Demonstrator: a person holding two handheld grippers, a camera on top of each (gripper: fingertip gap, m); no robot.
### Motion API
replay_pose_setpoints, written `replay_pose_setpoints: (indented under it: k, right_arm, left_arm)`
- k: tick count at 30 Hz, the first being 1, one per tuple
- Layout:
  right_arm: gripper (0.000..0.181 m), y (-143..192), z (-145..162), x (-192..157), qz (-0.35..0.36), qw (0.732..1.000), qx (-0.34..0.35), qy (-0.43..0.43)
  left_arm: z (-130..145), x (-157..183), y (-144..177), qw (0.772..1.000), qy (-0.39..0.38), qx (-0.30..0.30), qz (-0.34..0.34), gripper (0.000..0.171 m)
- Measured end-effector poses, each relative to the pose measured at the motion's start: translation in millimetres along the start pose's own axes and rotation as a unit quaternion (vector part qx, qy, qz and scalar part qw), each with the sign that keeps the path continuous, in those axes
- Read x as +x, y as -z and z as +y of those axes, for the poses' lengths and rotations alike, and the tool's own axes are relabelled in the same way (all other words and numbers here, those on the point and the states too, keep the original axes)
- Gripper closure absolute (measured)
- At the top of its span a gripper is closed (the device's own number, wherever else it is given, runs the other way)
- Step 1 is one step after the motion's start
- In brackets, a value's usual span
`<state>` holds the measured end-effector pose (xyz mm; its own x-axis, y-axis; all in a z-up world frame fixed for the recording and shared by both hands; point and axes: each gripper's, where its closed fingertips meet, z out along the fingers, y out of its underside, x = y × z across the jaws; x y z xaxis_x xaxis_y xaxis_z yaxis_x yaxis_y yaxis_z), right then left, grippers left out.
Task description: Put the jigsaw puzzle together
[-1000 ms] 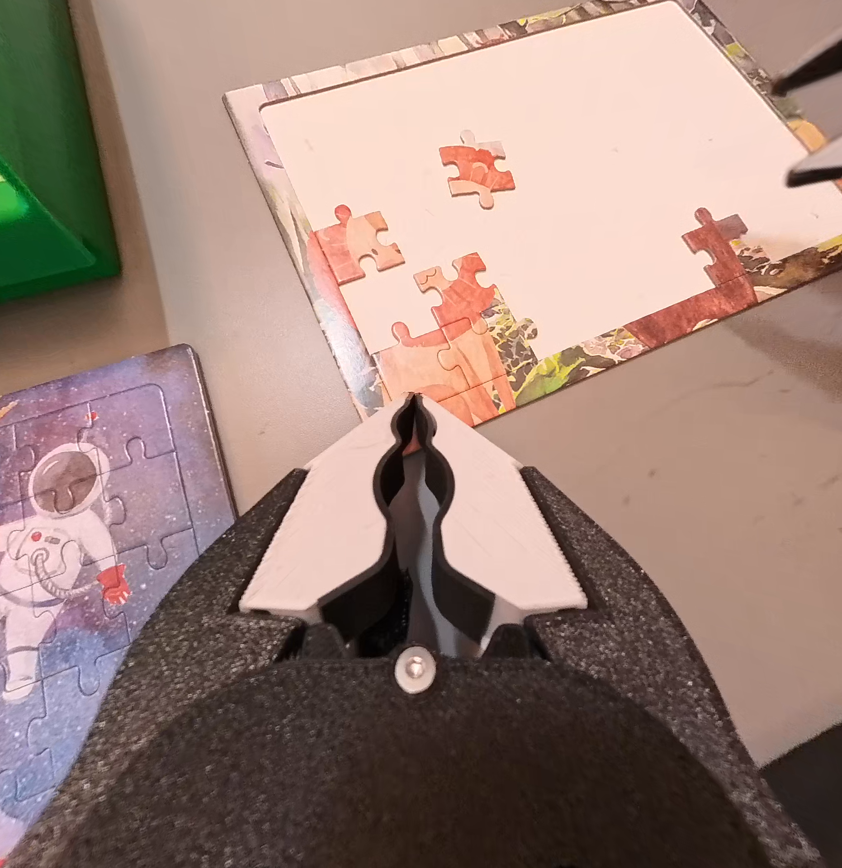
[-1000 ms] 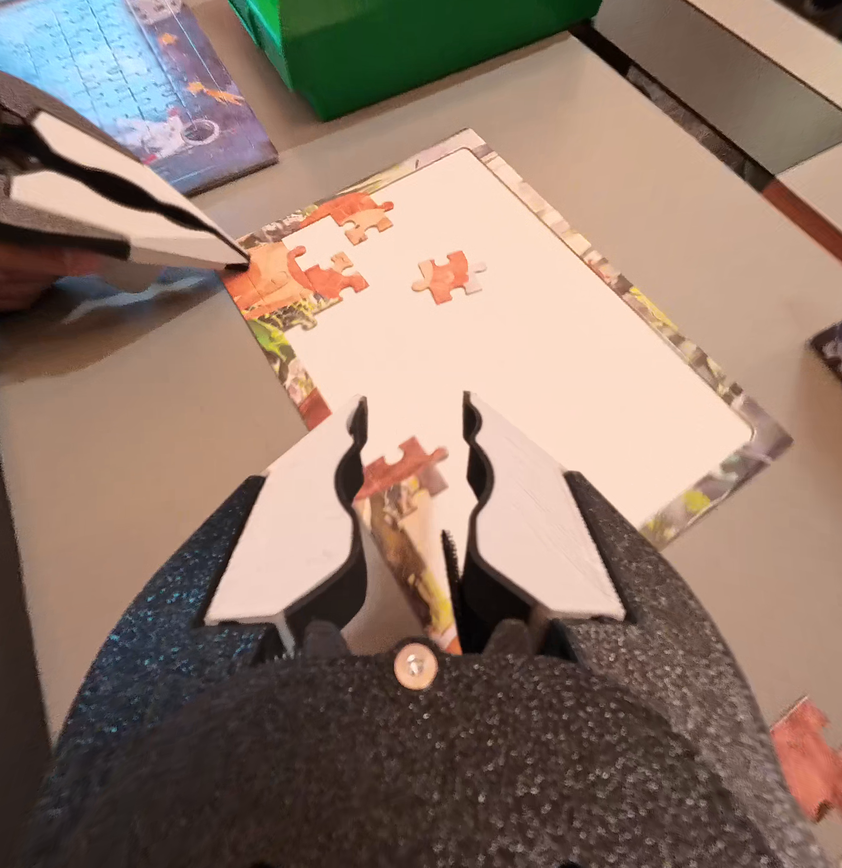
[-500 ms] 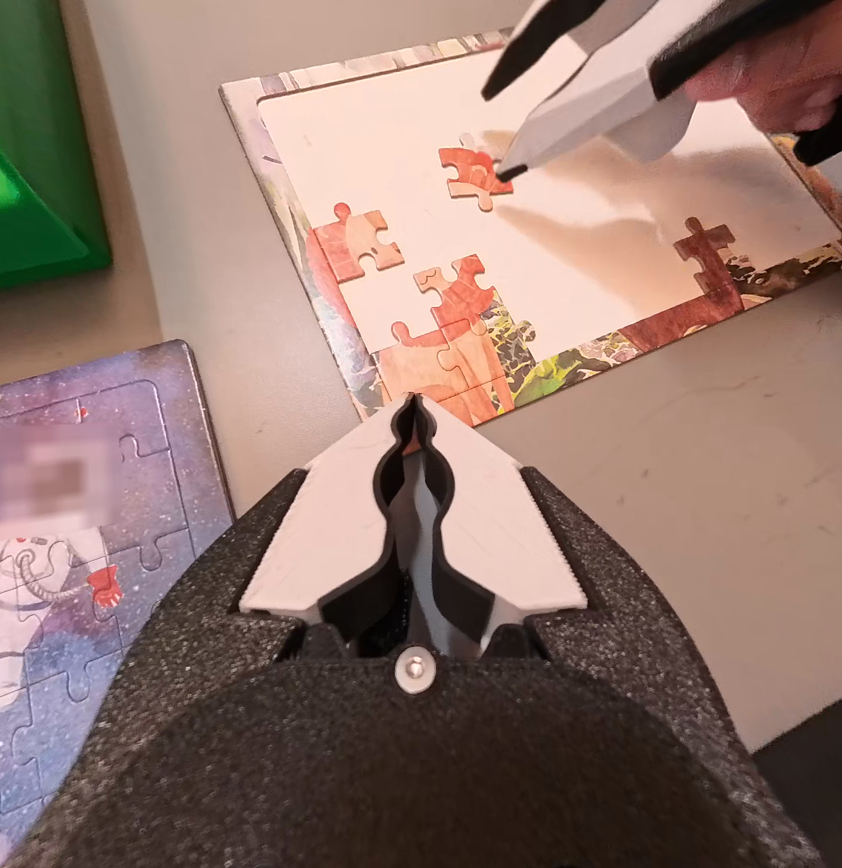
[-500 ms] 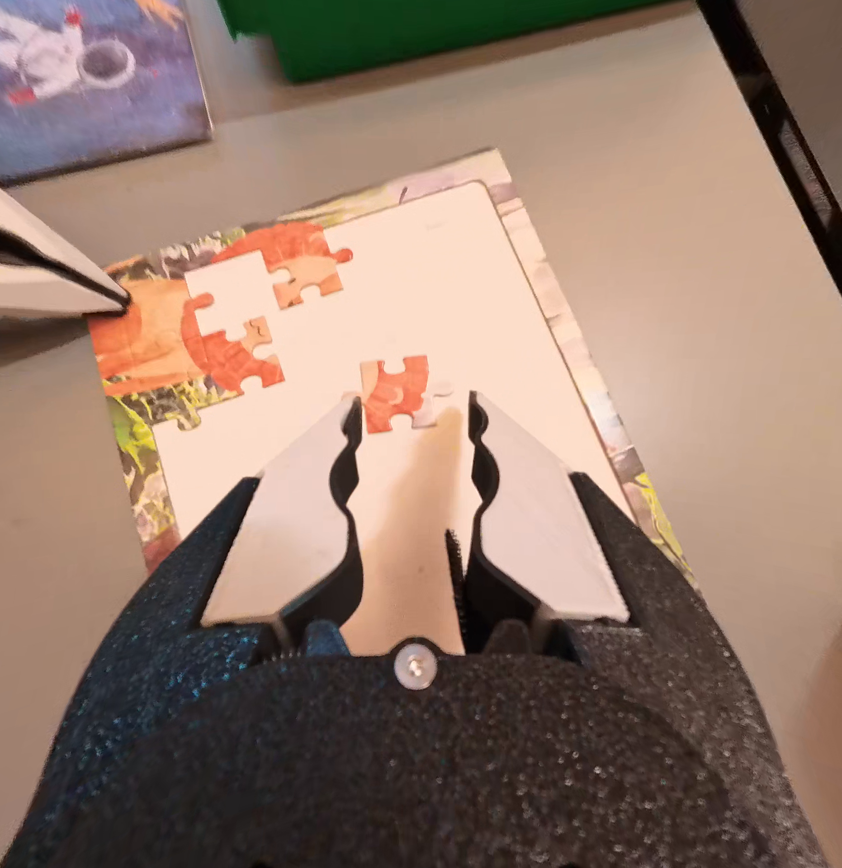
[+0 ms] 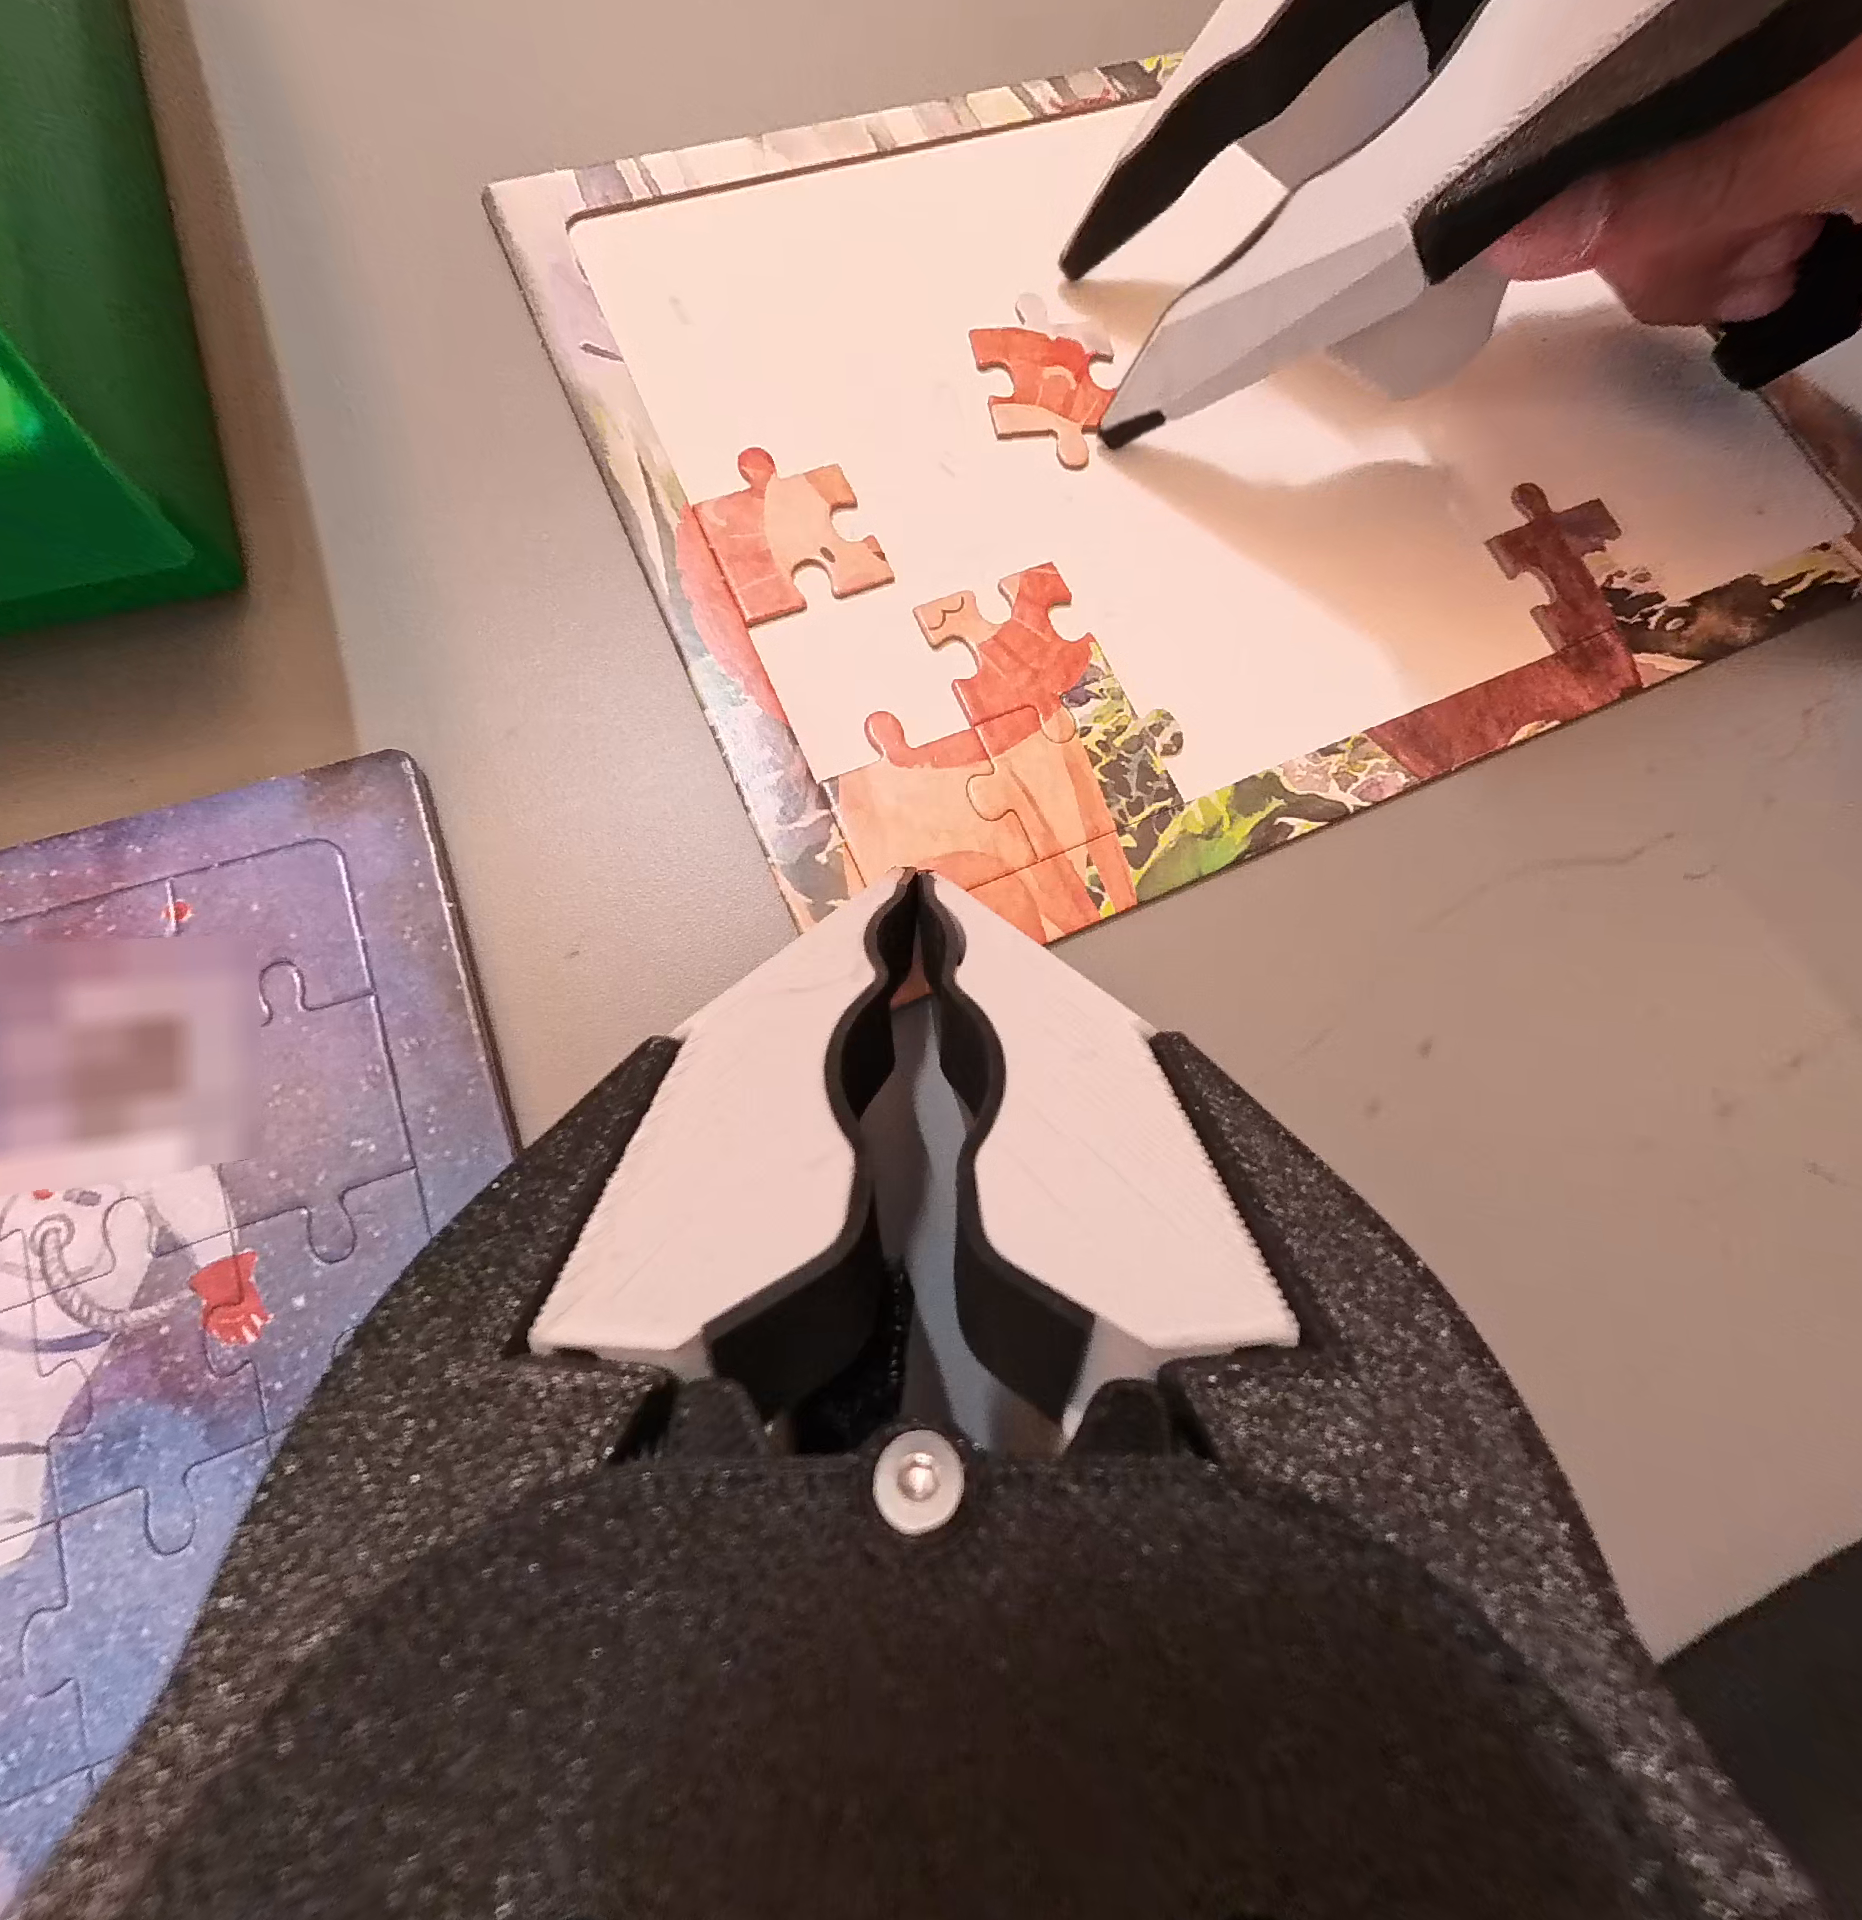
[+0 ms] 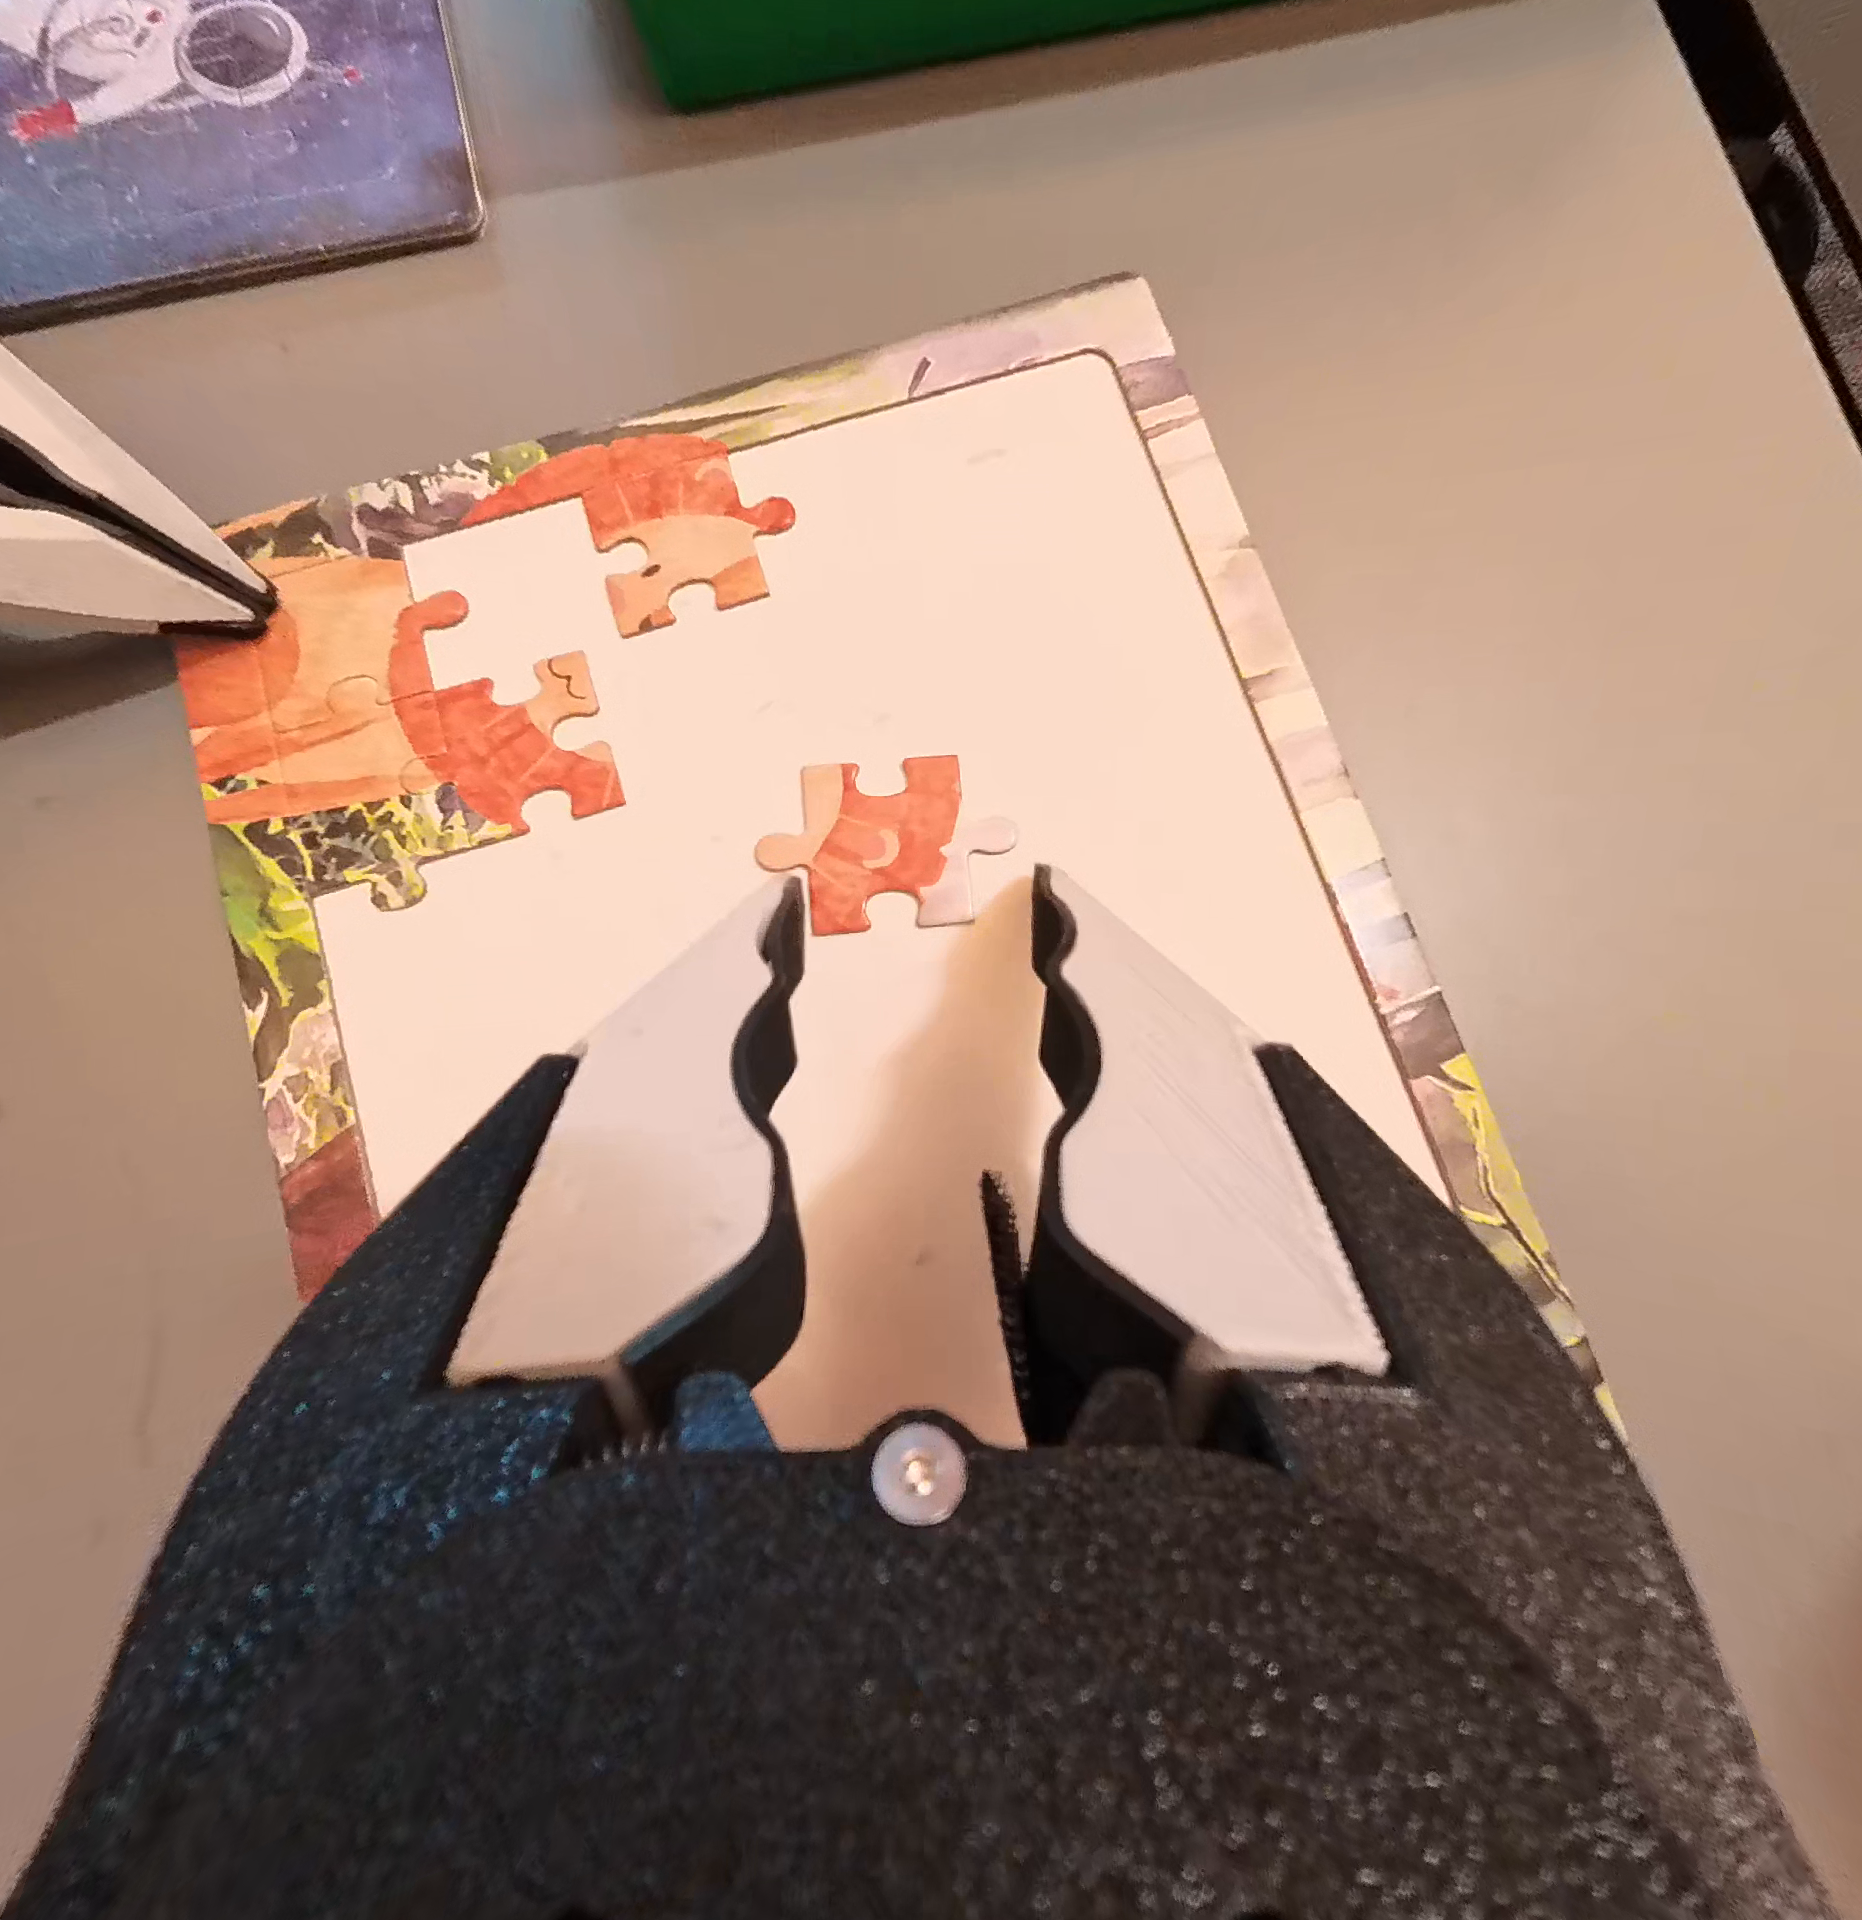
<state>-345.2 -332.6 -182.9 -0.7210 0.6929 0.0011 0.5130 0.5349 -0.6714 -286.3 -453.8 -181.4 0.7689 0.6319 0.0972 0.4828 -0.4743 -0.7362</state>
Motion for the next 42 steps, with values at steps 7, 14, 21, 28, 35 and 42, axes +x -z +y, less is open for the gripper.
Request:
replay_pose_setpoints:
  k: [7, 14, 21, 28, 35, 42]
  right_arm:
    - [0.143, -1.1, 0.1, -2.0, -0.011, 1.0, 0.003, -0.002]
    - [0.151, 0.4, 0.9, -8.4, -0.033, 0.999, 0.005, 0.005]
    - [0.151, 5.5, -4.3, -30.2, -0.065, 0.997, 0.005, 0.042]
    - [0.151, -1.4, -12.5, -37.5, -0.06, 0.996, 0.008, 0.063]
    - [0.151, -3.2, -17.2, -38.7, -0.062, 0.996, 0.018, 0.062]
    - [0.151, -14.3, -20.0, -38.7, -0.057, 0.996, 0.011, 0.067]
  left_arm:
    - [0.0, 0.0, 0.1, 1.0, 0.001, 0.0, 0.001, 0.171]
    - [0.0, 0.1, 0.0, 1.0, 0.001, 0.0, 0.001, 0.171]
    - [0.0, 0.2, 0.2, 1.0, 0.001, 0.0, 0.001, 0.171]
    - [0.0, 0.2, 0.2, 1.0, 0.0, 0.0, 0.001, 0.171]
    - [0.1, 0.3, 0.2, 1.0, 0.001, 0.0, 0.001, 0.171]
    - [0.0, 0.2, 0.1, 1.0, 0.001, 0.0, 0.001, 0.171]
